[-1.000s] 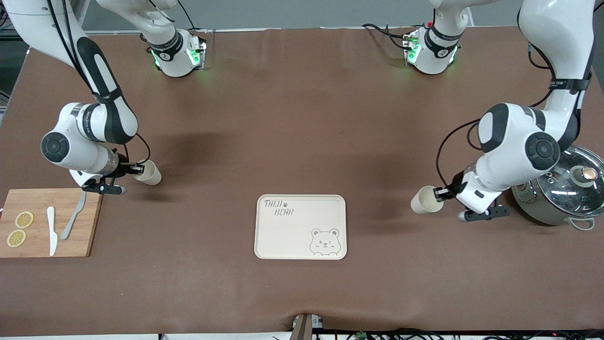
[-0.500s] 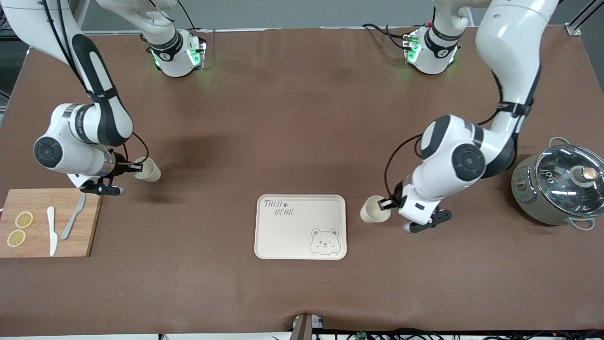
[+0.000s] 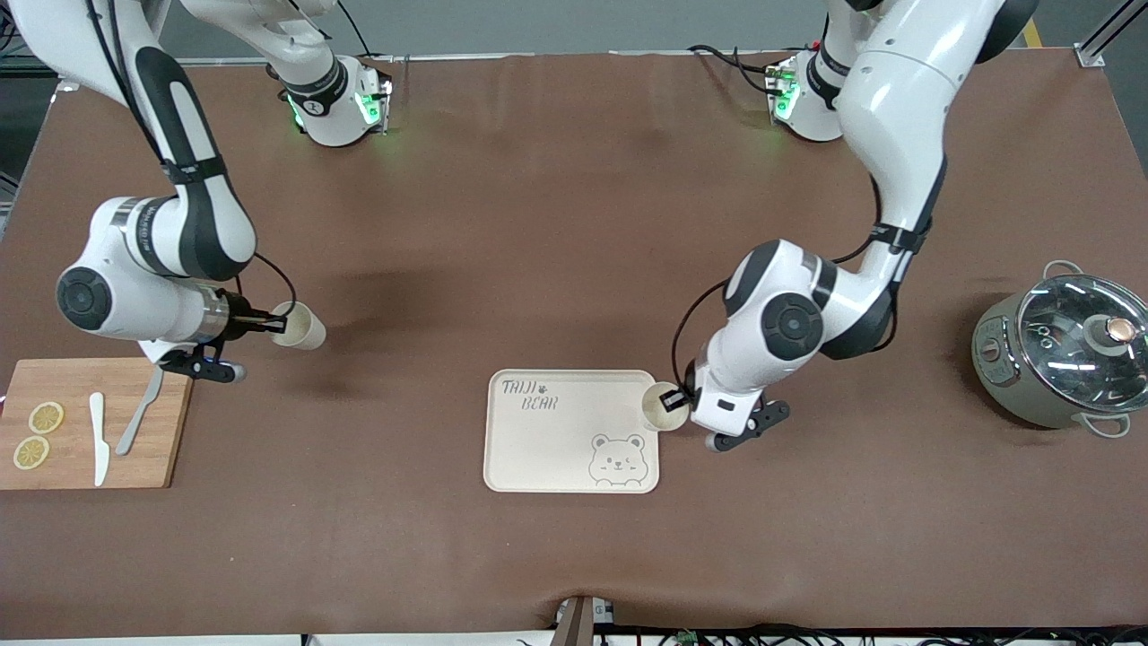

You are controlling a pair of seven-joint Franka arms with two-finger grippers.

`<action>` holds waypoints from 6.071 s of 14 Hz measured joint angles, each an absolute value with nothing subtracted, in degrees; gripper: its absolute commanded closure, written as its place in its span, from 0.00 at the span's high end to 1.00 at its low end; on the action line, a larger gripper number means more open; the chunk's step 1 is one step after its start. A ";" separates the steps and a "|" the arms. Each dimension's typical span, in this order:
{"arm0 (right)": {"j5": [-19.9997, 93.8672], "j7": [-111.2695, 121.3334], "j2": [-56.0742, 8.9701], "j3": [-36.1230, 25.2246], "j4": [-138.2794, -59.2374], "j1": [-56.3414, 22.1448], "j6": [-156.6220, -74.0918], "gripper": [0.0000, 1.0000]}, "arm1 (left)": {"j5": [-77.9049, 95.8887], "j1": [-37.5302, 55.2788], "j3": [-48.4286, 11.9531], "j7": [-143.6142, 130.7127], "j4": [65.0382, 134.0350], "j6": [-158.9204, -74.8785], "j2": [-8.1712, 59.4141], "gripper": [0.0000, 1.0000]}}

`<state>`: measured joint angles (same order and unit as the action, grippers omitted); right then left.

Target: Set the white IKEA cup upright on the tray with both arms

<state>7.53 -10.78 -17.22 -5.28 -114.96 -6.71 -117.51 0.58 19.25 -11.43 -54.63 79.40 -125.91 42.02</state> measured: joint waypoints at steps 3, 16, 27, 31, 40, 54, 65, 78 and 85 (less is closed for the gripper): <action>7.72 -19.48 -17.22 -5.03 -113.09 -11.44 -117.51 0.00 | 0.58 22.35 -9.61 -55.75 77.73 -126.08 44.32 0.00; 18.34 -45.78 -24.45 -4.75 -96.46 -25.29 -117.46 0.00 | -0.18 23.20 -6.42 -57.04 74.30 -121.96 41.06 1.00; 18.87 -60.90 -41.85 -4.73 -78.93 -31.88 -118.30 0.00 | -0.74 5.71 -5.83 -35.23 74.29 -102.89 22.26 1.00; 18.87 -61.20 -44.85 -4.73 -78.82 -32.47 -123.28 0.00 | -0.74 0.46 -5.83 -30.63 74.35 -98.59 19.64 1.00; 18.73 -61.21 -47.14 -4.84 -78.03 -33.29 -124.56 1.00 | -0.75 -6.92 -5.78 -14.38 74.43 -88.65 13.18 1.00; 13.48 -59.87 -33.98 -13.94 -64.50 -30.77 -87.85 1.00 | -0.75 -8.01 -8.51 -10.87 90.31 -90.38 0.67 1.00; 6.33 -26.16 -21.56 -14.78 -68.41 -20.34 -80.11 1.00 | -0.75 -7.51 -9.73 -9.11 90.26 -91.73 0.02 1.00; 5.81 -11.75 -10.50 -6.88 -71.31 -6.36 -77.96 1.00 | -0.75 -7.51 -9.97 -9.10 89.78 -91.73 -0.10 1.00; 2.79 -0.07 4.49 -9.56 -91.36 -5.29 -86.48 1.00 | -0.75 -7.41 -10.10 -9.11 88.90 -91.73 0.04 1.00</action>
<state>2.79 -0.07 4.49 -9.56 -91.36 -5.29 -86.48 -0.75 -7.41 -10.10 -9.11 88.90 -91.73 0.04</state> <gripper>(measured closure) 0.000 0.000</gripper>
